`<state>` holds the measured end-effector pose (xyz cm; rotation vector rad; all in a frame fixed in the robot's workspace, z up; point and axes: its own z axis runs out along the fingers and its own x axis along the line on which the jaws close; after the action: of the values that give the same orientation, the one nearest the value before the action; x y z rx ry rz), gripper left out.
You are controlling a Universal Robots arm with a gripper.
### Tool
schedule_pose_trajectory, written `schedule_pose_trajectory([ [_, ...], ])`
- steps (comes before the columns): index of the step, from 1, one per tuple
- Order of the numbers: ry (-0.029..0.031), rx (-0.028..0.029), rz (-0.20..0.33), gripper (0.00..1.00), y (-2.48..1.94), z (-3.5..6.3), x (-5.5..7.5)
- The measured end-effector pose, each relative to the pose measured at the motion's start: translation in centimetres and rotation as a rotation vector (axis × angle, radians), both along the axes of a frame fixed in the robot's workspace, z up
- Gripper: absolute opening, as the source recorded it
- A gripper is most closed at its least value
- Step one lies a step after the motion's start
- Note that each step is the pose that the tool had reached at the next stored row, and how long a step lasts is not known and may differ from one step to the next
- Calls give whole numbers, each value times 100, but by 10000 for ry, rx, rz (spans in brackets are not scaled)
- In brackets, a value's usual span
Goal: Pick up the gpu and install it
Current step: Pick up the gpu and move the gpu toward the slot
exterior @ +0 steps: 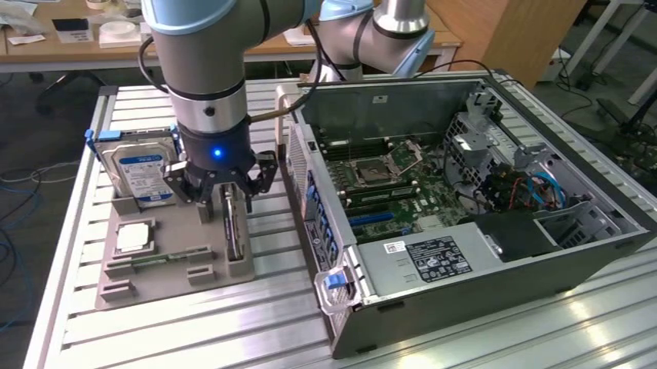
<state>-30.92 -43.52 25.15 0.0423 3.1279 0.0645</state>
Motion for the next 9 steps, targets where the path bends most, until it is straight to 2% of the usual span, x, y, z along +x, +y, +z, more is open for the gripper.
schedule_pose_trajectory([
  [5,3,-39,-3,59,3,-56,-2],
  [7,6,-82,-2,59,20,-68,-2],
  [9,5,-93,-1,59,33,-85,-1],
])
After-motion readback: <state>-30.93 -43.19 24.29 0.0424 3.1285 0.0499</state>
